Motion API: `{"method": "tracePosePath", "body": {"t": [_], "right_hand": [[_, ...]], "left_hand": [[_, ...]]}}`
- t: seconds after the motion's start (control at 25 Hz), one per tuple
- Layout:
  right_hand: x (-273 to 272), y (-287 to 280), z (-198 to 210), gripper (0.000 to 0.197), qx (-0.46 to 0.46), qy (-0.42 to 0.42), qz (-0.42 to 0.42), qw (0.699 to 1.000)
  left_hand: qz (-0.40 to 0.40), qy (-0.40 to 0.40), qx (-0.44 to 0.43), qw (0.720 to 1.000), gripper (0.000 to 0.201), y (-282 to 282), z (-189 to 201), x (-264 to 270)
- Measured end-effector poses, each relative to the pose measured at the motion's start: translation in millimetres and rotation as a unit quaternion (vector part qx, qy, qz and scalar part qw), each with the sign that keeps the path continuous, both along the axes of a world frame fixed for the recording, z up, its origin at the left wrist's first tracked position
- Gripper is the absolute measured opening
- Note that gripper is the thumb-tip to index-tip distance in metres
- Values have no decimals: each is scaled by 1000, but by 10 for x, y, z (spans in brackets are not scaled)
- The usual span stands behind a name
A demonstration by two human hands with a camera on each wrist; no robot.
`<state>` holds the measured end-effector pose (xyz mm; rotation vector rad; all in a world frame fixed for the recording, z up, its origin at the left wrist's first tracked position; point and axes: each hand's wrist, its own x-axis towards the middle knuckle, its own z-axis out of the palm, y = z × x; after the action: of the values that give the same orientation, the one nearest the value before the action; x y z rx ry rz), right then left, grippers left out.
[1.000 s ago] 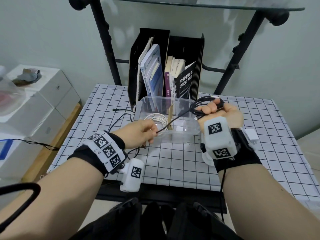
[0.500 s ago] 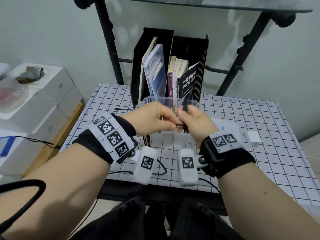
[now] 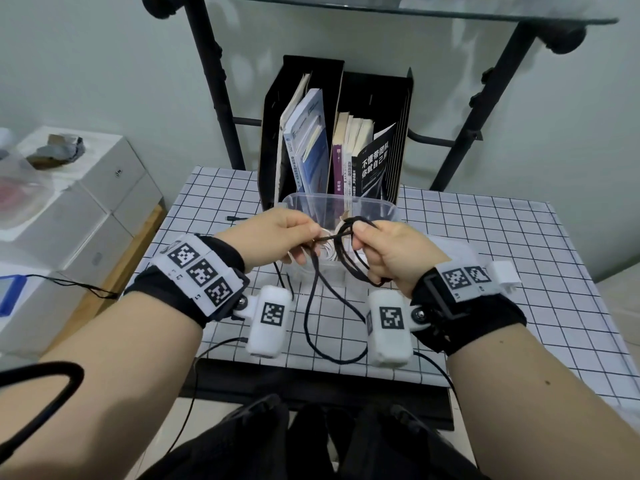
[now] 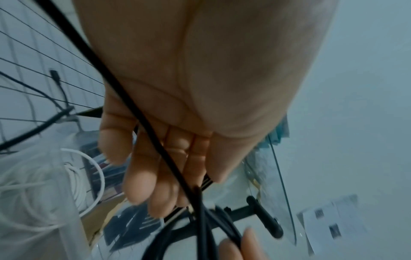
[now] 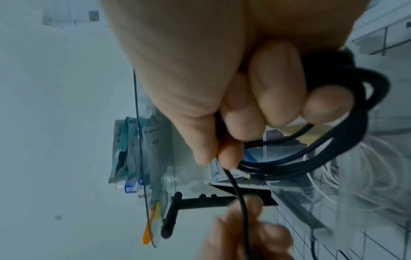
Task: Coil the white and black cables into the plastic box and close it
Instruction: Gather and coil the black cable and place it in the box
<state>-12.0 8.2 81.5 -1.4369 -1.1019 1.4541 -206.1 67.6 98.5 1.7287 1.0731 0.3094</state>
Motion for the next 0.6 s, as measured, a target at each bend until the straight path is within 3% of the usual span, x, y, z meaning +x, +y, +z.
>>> {"method": "tracePosePath", "body": {"t": [0.12, 0.32, 0.6], "right_hand": [[45, 9, 37, 33, -4, 8, -39, 999], [21, 0, 47, 31, -9, 11, -41, 999], [-60, -44, 88, 24, 7, -51, 56, 997]], "left_hand": [[52, -38, -62, 996, 19, -3, -61, -84], [93, -63, -61, 992, 11, -11, -58, -99], [105, 23, -29, 994, 19, -44, -62, 65]]}}
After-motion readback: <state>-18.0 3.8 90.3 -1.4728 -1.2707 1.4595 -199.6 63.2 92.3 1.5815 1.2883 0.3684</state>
